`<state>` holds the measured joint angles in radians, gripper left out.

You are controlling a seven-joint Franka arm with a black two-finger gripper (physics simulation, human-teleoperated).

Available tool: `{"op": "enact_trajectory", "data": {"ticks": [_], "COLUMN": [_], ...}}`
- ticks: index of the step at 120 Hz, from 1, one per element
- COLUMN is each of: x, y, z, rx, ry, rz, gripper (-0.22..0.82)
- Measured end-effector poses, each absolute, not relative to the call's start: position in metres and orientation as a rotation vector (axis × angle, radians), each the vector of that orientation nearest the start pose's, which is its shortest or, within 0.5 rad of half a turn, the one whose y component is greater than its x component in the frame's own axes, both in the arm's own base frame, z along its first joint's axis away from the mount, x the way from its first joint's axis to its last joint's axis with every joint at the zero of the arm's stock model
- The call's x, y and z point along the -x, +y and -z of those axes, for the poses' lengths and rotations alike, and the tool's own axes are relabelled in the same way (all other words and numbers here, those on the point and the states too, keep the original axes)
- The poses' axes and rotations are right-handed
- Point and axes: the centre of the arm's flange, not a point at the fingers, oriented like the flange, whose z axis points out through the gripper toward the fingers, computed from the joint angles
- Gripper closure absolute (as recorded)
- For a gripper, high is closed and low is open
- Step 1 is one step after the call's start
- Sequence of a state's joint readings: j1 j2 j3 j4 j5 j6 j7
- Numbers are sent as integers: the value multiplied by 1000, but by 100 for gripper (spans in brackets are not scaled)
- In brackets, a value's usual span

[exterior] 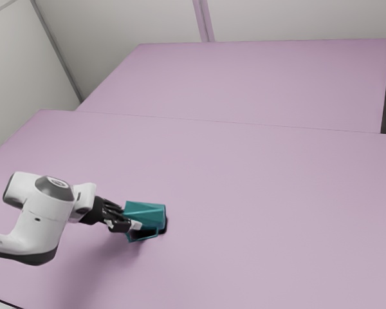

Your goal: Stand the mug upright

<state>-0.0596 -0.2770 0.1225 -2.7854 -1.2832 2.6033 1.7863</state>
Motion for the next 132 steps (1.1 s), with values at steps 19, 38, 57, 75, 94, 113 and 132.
{"op": "enact_trajectory", "data": {"ticks": [19, 38, 57, 75, 94, 113, 132], "x": [-375, -385, -391, -414, -474, -502, -462], "y": [42, 45, 47, 51, 81, 82, 72], "z": [-301, -314, -323, -351, -413, -442, -430], "rx": [3162, 3109, 3062, 2958, 2744, 2684, 2872], "ry": [1024, 1047, 1081, 1160, 1343, 1625, 1539], "rz": [1081, 1116, 1127, 1171, 1187, 857, 523], "gripper": [62, 72, 76, 77, 78, 79, 79]}}
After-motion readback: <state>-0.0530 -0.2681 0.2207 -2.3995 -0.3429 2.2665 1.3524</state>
